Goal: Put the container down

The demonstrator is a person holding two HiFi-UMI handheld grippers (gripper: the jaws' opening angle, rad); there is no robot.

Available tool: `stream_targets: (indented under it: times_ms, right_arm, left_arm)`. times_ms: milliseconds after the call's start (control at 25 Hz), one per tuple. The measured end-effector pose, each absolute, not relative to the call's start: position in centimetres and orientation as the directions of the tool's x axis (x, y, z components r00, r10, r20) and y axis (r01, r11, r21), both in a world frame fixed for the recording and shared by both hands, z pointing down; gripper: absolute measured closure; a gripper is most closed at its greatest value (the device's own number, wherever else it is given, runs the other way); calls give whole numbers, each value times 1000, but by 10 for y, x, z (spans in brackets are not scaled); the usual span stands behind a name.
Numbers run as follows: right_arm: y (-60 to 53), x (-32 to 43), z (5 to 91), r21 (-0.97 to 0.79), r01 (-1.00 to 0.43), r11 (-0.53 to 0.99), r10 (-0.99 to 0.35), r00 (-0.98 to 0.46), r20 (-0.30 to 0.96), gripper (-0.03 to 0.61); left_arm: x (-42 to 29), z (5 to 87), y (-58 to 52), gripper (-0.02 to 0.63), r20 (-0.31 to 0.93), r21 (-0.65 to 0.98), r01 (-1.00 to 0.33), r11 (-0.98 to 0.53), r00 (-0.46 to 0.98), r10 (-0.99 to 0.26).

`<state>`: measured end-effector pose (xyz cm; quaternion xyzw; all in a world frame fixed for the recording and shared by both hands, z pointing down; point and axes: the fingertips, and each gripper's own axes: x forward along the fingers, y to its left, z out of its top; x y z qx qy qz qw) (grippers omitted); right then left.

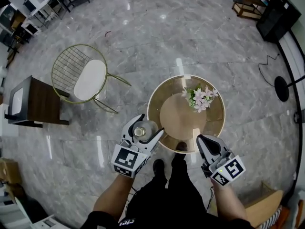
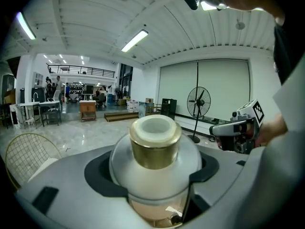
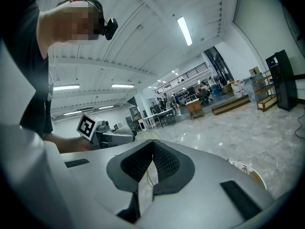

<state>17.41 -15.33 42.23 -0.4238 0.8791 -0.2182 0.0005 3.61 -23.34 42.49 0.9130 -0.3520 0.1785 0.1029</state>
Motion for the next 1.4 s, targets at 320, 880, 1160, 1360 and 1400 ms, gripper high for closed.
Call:
stream_targets:
  times_ms: [320, 880, 1160, 1360, 1400]
  right_arm:
    - [-179, 171, 483, -441, -708, 552, -685, -686, 243, 563]
    - [-221, 168, 570, -482, -670, 565, -600, -734, 317, 563]
    - [-237, 155, 633, -501, -639, 583, -545, -766, 342, 563]
    - [-242, 148, 673, -510, -619, 597, -511, -784, 353, 563]
    - [-241, 148, 680, -514, -616, 597, -505, -786, 356, 563]
  left_arm:
    - [52, 496, -256, 270, 455, 93, -687, -721, 673, -583]
    - [61, 608, -289, 270, 518, 122, -705, -699, 646, -561]
    - [61, 686, -297, 270, 560, 131, -711, -691, 628, -540]
    - [62, 739, -299, 270, 584, 135, -716, -685, 616, -529]
    - [62, 750, -300, 270, 588, 136, -717, -684, 614, -526]
